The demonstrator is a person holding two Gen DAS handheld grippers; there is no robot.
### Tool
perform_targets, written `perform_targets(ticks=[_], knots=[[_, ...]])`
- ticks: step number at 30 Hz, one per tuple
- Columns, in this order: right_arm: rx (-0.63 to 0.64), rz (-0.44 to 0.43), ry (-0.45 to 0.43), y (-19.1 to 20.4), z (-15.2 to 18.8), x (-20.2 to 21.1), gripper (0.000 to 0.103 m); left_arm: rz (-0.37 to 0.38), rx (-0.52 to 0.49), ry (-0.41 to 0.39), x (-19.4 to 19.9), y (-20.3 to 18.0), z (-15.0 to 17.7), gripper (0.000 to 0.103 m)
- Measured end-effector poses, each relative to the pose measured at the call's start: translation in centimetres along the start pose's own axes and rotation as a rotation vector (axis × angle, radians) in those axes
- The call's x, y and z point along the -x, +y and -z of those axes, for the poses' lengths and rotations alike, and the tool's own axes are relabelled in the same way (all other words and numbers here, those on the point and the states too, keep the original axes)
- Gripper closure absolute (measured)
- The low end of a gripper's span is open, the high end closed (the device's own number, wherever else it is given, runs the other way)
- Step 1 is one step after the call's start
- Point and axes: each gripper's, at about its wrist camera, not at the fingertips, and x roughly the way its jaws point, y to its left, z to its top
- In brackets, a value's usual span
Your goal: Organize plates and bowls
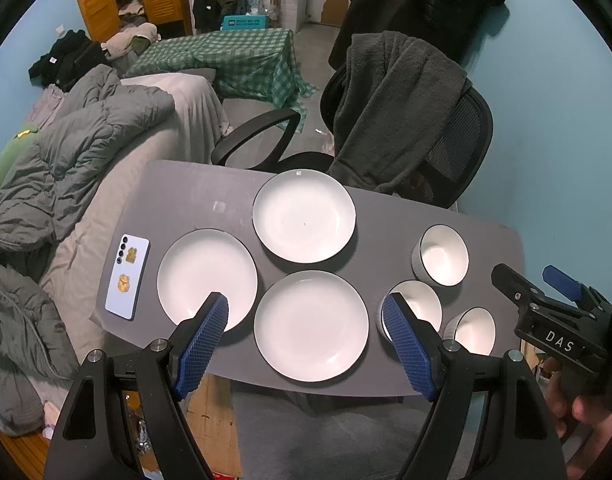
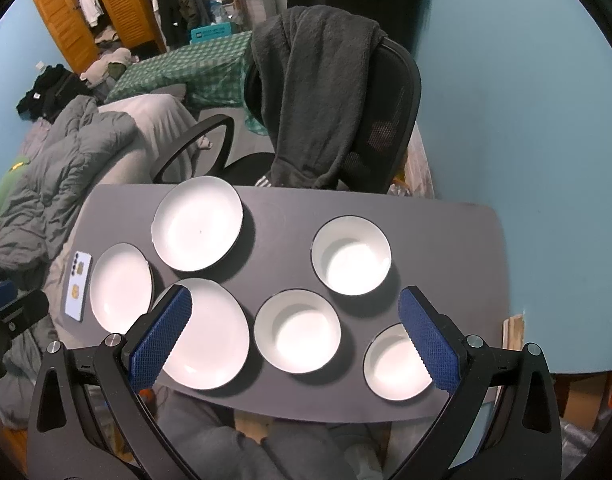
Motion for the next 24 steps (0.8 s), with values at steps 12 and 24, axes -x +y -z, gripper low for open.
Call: perform_targets(ticks=[12, 24], knots=[[0.000, -0.004, 0.002, 0.01, 0.08, 0.11, 0.002, 0.001, 0.008, 0.003, -0.03, 0.01, 0.48, 0.022], [0.018, -0.008, -0.002, 0.19, 0.71, 0.50, 0.002, 0.007, 0.011, 0.004, 0.01, -0.09, 0.78, 0.022]])
